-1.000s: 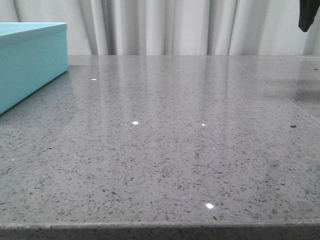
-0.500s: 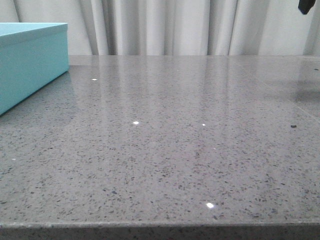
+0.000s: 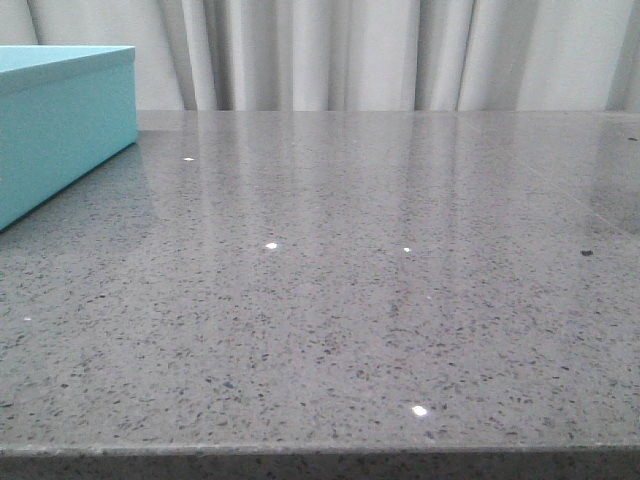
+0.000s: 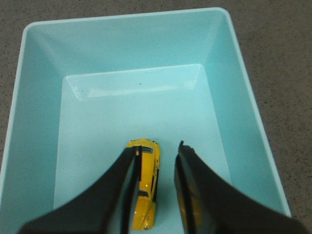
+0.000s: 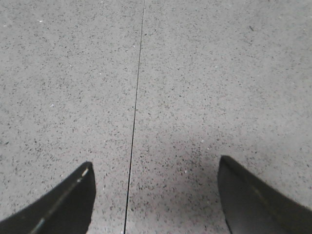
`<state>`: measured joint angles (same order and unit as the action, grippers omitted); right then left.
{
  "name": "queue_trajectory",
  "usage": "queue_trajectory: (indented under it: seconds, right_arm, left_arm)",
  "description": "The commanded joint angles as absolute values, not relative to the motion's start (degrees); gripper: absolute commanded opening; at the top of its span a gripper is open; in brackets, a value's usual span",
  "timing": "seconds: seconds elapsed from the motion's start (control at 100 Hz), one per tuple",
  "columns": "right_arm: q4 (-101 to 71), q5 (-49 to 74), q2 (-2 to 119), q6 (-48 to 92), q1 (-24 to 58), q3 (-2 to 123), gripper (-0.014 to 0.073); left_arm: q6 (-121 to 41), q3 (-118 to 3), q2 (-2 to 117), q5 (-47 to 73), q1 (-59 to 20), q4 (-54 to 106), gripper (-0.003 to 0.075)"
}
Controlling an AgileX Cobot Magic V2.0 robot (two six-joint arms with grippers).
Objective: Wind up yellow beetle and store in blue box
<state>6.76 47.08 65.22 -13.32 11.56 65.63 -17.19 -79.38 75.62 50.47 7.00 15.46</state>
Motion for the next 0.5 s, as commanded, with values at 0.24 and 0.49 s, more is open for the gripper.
queue_trajectory:
  seconds: [0.24,0.49]
  right_arm:
    - [7.6,40.1,51.5,-12.8,11.5,58.5,0.0213]
    - [7.6,36.5,40.9,-12.8,11.5,50.3,0.0004]
  left_arm:
    - [-20.3,-63.4,56.7,39.1,7.1,19.5,-0.0018]
    - [-20.9,-47.5,41.9,30.0,7.1,21.6,-0.0018]
